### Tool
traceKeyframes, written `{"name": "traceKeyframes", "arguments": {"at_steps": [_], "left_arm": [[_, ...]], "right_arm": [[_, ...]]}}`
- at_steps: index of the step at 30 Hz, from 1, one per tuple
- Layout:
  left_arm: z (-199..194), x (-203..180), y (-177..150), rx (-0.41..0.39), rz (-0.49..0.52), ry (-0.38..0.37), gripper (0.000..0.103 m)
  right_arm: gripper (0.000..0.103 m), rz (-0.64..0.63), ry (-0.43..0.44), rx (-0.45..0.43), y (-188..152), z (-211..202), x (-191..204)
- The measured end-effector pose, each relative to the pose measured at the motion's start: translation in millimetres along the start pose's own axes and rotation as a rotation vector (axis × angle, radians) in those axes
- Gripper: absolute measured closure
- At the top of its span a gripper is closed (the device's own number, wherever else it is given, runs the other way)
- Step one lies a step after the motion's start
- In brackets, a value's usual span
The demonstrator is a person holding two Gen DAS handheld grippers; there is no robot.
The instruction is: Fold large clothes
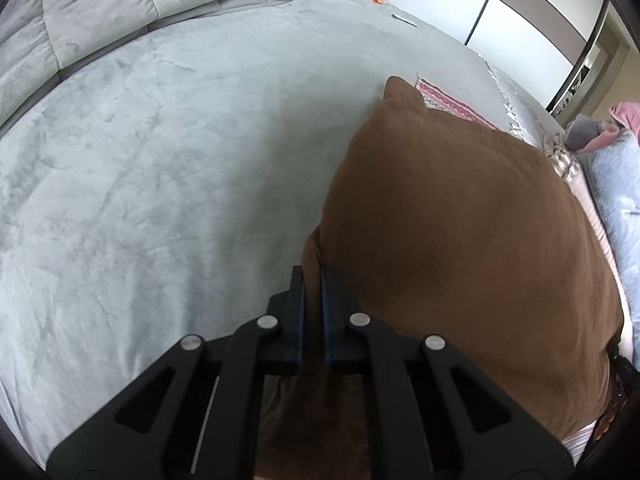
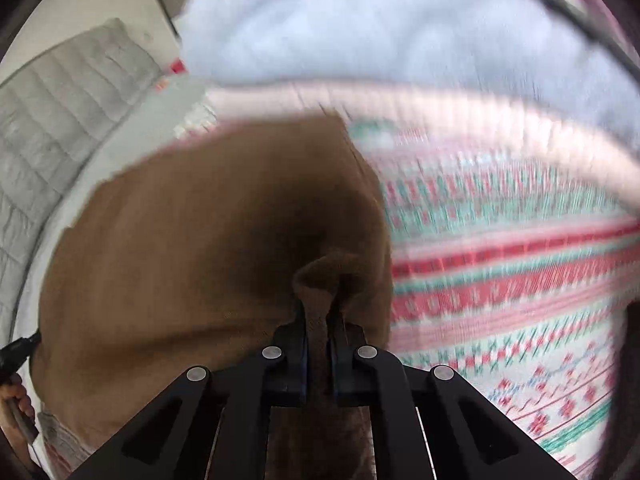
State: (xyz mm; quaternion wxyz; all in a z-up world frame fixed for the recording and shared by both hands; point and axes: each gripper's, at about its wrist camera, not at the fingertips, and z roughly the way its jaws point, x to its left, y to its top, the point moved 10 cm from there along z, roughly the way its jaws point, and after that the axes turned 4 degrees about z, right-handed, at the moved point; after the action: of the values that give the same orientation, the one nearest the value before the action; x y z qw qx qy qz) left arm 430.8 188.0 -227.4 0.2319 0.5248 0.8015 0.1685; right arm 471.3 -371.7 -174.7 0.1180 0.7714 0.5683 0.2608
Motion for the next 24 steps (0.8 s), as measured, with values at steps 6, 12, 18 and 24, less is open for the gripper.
{"name": "traceKeyframes", "arguments": {"at_steps": [6,12,18,24], "left_arm": [[5.0,17.9,1.2,-0.011,0.080,0.177,0.103],[-39.5,25.1,13.9,-0.078,-0.016,-0.007,0.102],[-95.2,-39.8,-17.2,-0.078,0.061,-0.181,0.073],[-84.2,-123.4,-77.5,0.041,0.181,-0.281,0.073]], "right_arm": [[0.092,-0.117,-0.093,-0.048,-1.2,-5.2,8.4],[0.059,0.115,0.053,-0.038,-1.9,-47.7,-5.0],[0.049,0.249,0.138,0.049,-48.2,-81.8,-40.6],[0.049,0.499,0.361,0.160,-103.4,-67.3,-46.8]]}}
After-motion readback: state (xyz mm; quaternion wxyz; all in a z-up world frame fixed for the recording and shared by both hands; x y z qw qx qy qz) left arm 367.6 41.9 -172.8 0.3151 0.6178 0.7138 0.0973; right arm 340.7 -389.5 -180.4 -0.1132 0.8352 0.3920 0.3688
